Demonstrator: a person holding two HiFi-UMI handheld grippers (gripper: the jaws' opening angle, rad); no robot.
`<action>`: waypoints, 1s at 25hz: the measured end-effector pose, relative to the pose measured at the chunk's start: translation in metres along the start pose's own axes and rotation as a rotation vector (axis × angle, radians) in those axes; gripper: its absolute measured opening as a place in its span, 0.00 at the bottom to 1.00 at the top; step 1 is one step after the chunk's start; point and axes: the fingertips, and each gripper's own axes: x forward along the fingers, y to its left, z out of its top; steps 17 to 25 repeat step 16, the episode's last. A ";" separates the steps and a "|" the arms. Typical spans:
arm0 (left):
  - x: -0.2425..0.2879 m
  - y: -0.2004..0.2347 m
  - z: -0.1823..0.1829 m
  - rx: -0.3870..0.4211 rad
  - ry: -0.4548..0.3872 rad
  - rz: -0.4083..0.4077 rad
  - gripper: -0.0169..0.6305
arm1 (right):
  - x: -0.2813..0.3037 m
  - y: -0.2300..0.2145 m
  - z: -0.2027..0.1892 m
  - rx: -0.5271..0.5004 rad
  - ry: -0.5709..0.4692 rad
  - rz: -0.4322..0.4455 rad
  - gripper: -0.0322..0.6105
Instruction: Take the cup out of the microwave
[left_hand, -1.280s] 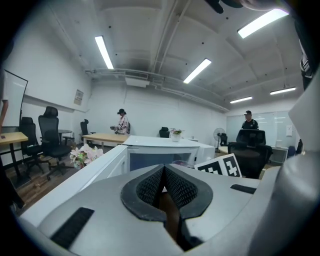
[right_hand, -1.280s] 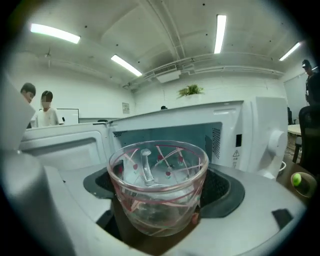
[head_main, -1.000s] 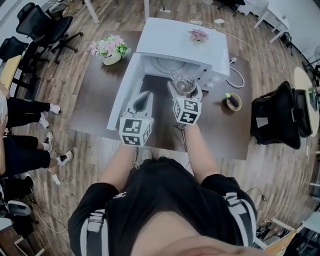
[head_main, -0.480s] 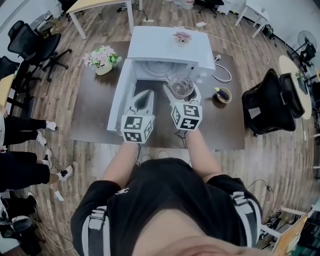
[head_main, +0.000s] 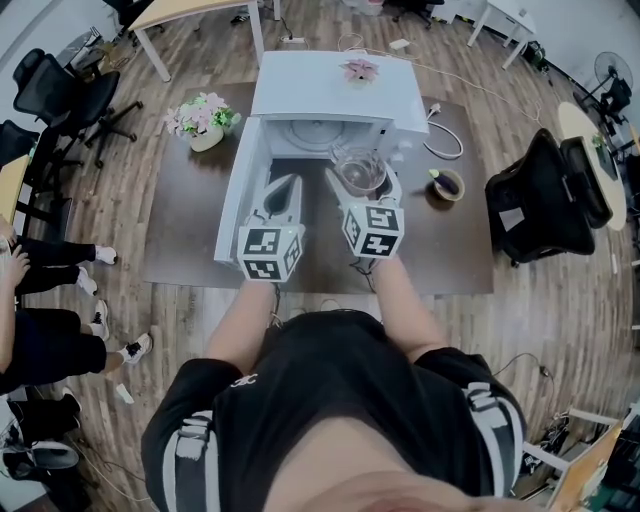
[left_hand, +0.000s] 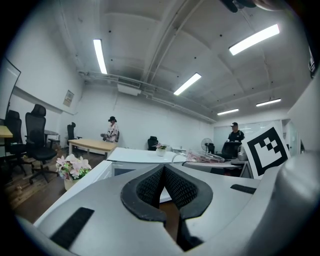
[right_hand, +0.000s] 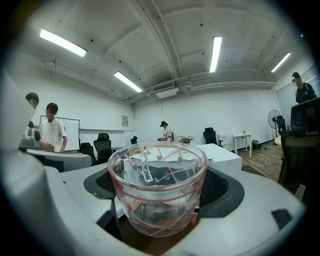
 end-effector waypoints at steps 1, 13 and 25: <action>0.001 0.000 0.000 0.003 0.000 0.000 0.03 | 0.000 0.000 -0.001 0.001 0.001 0.001 0.79; 0.002 -0.001 0.000 0.015 0.006 0.012 0.03 | 0.001 -0.005 -0.004 0.007 -0.007 0.000 0.79; 0.004 -0.001 0.000 0.018 0.006 0.013 0.03 | 0.003 -0.007 -0.004 0.009 -0.009 0.000 0.79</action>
